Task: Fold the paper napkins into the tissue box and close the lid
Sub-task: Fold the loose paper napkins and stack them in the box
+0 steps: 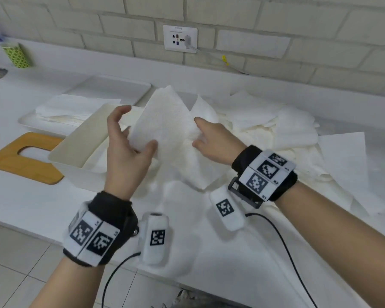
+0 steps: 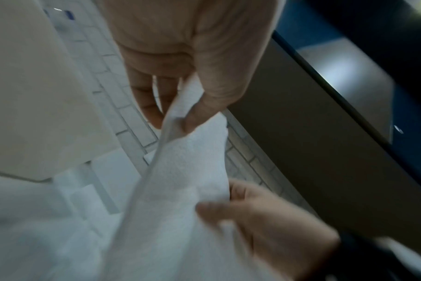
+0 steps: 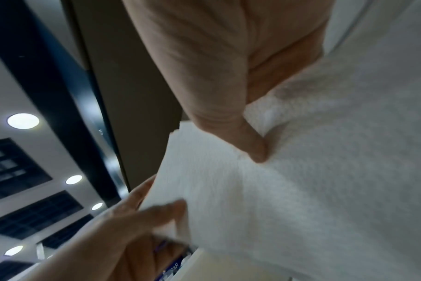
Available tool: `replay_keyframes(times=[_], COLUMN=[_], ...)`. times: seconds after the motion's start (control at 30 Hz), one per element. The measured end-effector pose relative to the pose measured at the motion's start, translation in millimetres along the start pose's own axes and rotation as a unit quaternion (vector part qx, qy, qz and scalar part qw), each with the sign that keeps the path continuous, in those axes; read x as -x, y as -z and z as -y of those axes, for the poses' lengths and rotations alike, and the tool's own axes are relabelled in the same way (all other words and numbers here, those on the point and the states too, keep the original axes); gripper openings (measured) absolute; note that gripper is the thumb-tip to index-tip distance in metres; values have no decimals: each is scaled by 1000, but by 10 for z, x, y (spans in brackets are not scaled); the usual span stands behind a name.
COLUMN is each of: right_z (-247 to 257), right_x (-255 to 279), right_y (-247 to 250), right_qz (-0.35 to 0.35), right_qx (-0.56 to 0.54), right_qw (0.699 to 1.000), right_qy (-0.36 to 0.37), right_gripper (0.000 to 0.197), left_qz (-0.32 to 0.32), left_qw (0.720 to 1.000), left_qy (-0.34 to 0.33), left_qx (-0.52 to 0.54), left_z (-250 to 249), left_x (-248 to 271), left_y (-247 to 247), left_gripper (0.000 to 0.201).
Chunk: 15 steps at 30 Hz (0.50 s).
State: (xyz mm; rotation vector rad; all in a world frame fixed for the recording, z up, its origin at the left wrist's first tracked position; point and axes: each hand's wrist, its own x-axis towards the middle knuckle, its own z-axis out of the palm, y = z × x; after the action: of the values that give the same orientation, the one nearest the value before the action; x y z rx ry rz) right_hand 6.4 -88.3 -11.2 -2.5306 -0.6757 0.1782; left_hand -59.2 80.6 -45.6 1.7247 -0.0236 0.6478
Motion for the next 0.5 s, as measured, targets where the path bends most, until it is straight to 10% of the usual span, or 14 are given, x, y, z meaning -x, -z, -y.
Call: replay_keyframes(times=[0.33, 0.5], right_z=[153, 201], right_x=[92, 107], right_y=[-205, -158], right_qz=[136, 121], right_qx=[318, 333], right_qw=[937, 934], right_qy=[52, 39], right_gripper=[32, 35], left_qz=[42, -9], left_qw=[962, 952], left_qy=[271, 287], left_qx=[-1, 104], left_z=[601, 576], left_x=[399, 415], left_y=[-63, -82], left_gripper=[52, 46])
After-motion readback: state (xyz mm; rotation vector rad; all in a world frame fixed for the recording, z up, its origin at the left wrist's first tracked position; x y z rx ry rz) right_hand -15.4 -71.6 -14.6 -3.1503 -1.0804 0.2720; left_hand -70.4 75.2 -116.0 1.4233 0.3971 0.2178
